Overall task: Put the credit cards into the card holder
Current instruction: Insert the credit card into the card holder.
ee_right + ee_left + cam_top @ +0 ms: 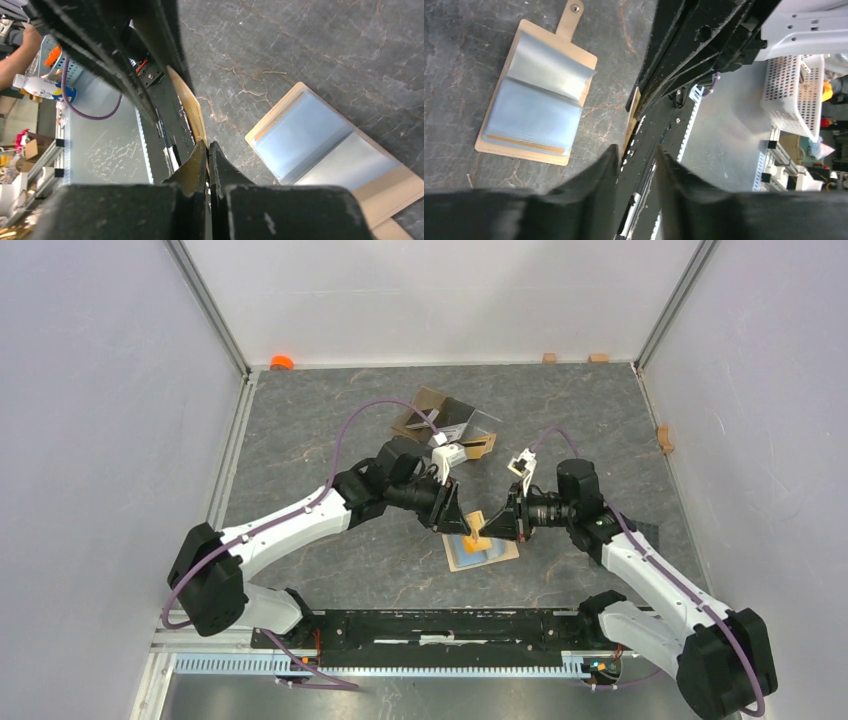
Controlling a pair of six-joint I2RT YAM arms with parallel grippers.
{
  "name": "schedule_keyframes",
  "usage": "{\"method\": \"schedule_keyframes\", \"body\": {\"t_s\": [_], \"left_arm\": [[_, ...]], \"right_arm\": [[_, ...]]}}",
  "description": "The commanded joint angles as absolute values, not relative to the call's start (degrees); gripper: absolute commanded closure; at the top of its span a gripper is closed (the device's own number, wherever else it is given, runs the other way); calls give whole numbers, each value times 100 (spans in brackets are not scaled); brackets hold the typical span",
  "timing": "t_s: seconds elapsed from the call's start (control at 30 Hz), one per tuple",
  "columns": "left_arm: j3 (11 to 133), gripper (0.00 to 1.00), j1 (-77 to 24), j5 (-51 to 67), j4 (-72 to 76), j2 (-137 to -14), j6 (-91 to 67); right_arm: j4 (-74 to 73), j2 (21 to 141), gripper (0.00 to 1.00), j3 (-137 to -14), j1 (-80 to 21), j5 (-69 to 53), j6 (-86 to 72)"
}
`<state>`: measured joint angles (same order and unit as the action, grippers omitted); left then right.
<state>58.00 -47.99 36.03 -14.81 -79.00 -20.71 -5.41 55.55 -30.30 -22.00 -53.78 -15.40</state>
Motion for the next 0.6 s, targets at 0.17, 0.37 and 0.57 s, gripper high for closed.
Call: {"method": "schedule_keyframes", "body": {"t_s": [0.17,0.37,0.57], "left_arm": [[5227,28,-4869,1652,-1385,-7750,-3474],[4446,28,-4869,1522,-521,-7850,-4454],[4178,28,-4869,1565,-71,-8178,-4787]], "right_arm": [[-1006,6333,100,-2972,-1806,-4096,-1934],[-923,6734,100,-2848,-1256,-4157,-2048],[-784,7209,100,-2766,-1241,-4250,-2106]]}}
